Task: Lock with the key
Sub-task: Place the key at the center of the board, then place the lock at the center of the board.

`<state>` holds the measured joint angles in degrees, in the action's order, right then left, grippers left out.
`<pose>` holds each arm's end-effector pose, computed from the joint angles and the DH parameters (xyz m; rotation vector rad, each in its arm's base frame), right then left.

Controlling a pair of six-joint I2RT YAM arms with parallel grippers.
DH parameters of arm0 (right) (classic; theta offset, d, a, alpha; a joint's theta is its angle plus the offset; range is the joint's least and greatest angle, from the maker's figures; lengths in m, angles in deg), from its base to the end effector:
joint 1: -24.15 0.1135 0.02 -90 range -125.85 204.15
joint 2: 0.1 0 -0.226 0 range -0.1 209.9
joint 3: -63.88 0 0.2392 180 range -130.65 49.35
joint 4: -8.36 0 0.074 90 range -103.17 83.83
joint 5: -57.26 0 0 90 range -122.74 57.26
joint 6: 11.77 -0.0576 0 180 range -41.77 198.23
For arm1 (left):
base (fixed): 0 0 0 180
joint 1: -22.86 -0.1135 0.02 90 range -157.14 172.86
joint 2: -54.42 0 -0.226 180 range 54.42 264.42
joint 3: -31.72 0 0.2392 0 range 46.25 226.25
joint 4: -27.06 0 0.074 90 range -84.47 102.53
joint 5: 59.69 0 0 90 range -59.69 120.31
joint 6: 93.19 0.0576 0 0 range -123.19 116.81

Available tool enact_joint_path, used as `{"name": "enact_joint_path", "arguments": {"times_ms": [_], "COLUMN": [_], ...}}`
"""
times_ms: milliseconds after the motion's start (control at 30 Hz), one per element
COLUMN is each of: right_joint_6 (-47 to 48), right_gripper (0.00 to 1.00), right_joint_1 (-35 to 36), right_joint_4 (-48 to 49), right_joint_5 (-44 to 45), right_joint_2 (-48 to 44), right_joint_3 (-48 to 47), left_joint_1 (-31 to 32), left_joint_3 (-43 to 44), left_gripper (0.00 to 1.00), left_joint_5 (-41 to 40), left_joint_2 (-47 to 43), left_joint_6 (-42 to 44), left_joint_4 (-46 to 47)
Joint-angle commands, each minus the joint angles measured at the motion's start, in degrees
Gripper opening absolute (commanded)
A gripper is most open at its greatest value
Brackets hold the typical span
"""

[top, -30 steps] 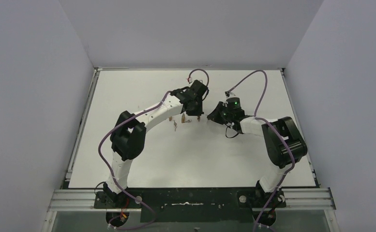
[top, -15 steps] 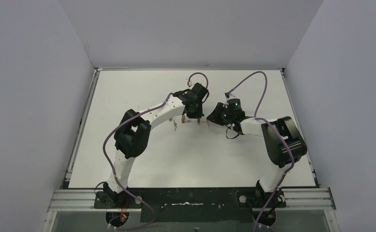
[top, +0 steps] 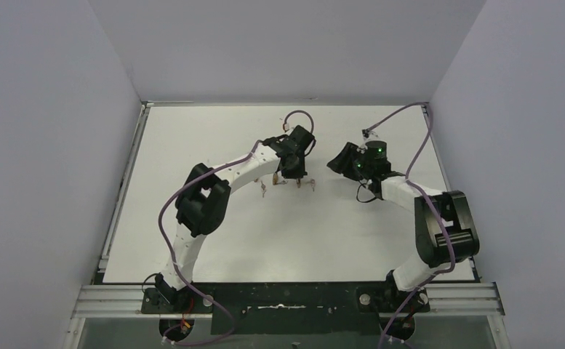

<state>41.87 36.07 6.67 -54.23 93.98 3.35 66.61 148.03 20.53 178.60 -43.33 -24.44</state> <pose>0.3280 0.0908 0.1331 0.2619 2.2615 0.8722 0.3322 -0.3045 0.1552 0.0211 2.6161 -0.3123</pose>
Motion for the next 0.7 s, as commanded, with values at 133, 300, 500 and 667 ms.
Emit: {"name": "enact_joint_path", "arguments": {"times_ms": [133, 300, 500, 667], "right_joint_6": [2.4, 2.8, 3.4, 3.6], "right_gripper": [0.45, 0.46, 0.46, 0.47], "right_joint_1": [-4.3, -4.7, -5.4, -6.1], "right_joint_4": [-2.6, -4.6, -5.8, -6.0], "right_joint_5": [-0.4, 0.0, -0.5, -0.7], "right_joint_2": [-11.2, -14.2, -15.8, -17.0], "right_joint_3": [-0.5, -0.2, 0.4, 1.1], "left_joint_1": [-0.4, 0.0, 0.8, 1.3], "left_joint_3": [6.7, 9.7, 14.5, 14.4], "left_gripper": [0.00, 0.00, 0.00, 0.00], "left_joint_5": [-1.6, -1.8, -3.8, -4.8], "left_joint_2": [2.7, 4.5, 6.2, 6.2], "left_joint_6": [1.9, 2.9, 4.9, 5.3], "left_joint_4": [-2.0, -5.1, -9.4, -10.0]}}
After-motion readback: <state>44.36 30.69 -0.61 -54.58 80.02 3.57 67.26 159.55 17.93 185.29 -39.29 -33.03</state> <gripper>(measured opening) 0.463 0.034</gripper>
